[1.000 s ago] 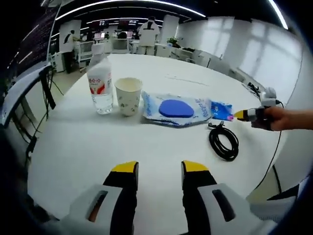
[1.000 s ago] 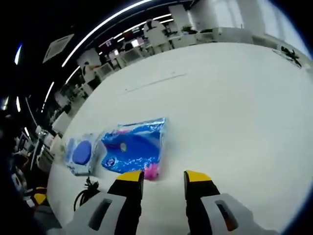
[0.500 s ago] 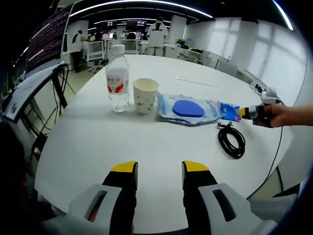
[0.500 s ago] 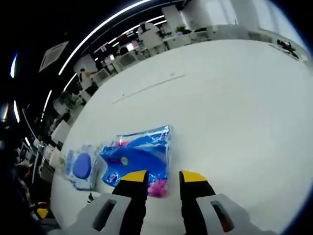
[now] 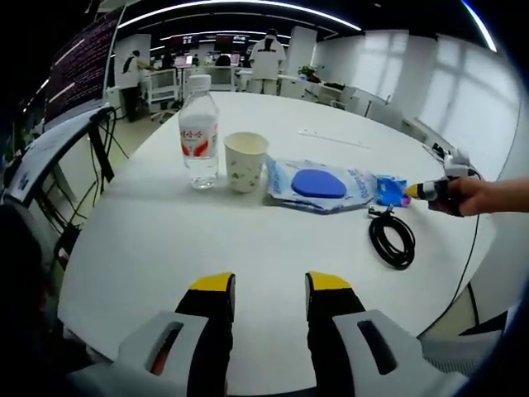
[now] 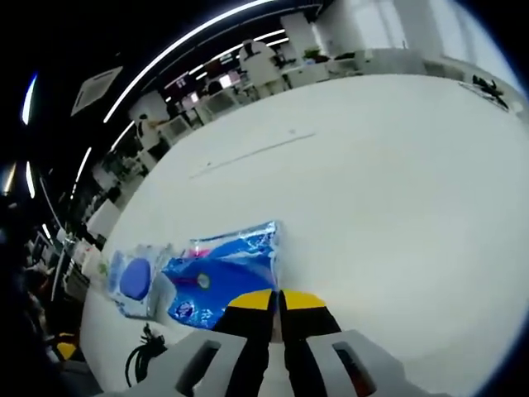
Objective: Arrange the tabletop items into an orderly group along one side of the table until the central work area is clear of visible clutter.
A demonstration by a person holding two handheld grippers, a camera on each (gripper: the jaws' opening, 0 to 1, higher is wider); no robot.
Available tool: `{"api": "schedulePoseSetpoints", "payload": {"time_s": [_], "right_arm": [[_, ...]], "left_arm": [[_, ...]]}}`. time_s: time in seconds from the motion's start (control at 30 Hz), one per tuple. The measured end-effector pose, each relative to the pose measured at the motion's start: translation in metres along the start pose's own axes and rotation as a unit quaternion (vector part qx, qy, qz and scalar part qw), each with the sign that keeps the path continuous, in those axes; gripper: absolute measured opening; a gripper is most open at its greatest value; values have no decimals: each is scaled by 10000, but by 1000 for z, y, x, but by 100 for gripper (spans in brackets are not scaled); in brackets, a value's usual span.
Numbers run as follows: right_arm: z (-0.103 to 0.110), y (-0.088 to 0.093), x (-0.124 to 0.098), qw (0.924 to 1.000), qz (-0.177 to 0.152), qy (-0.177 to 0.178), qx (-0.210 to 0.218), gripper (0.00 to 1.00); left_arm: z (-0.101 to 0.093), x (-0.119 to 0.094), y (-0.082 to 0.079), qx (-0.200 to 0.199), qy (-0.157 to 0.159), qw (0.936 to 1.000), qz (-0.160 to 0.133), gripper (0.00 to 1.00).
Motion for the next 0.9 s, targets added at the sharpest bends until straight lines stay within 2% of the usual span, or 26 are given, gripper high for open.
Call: {"api": "schedulePoseSetpoints", "payload": {"time_s": [0.03, 0.27, 0.47, 0.53, 0.67, 0.7, 0.77, 0.9], "right_arm": [[-6, -1, 3, 10000, -4, 1, -4, 0], [2, 0, -4, 10000, 37, -11, -41, 2], [6, 0, -7, 10000, -41, -19, 23, 11], [1, -2, -6, 10000, -80, 36, 33, 14], [15, -5, -22, 9998, -179, 91, 8, 15], [27, 5, -33, 9997, -182, 125, -45, 16], [15, 5, -30, 9997, -168, 122, -106, 18], [30, 11, -46, 9995, -212, 18, -252, 23]], "left_arm": [[0, 0, 0, -2, -5, 10000, 2, 33], [3, 2, 0, 38, 38, 10000, -5, 33], [11, -6, -3, 149, 104, 9998, -7, 34], [17, -7, -4, 171, 105, 9998, -37, 34], [28, -8, -8, 175, 155, 9997, -85, 34], [31, -9, -10, 180, 182, 9996, -106, 34], [33, -9, -11, 195, 260, 9994, -129, 35], [38, -7, -14, 253, 425, 9986, -163, 36]]}}
Point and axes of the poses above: the point that each gripper's makers call its tool centre point, and the gripper's own axes: x roughly forward along the fingers, z roughly to its left, y roughly out of its underside, the point moved 9 cm from there along -x, roughly backward along the fingers, and after that the axes turned 13 degrees about -y, right-handed, at the moved point
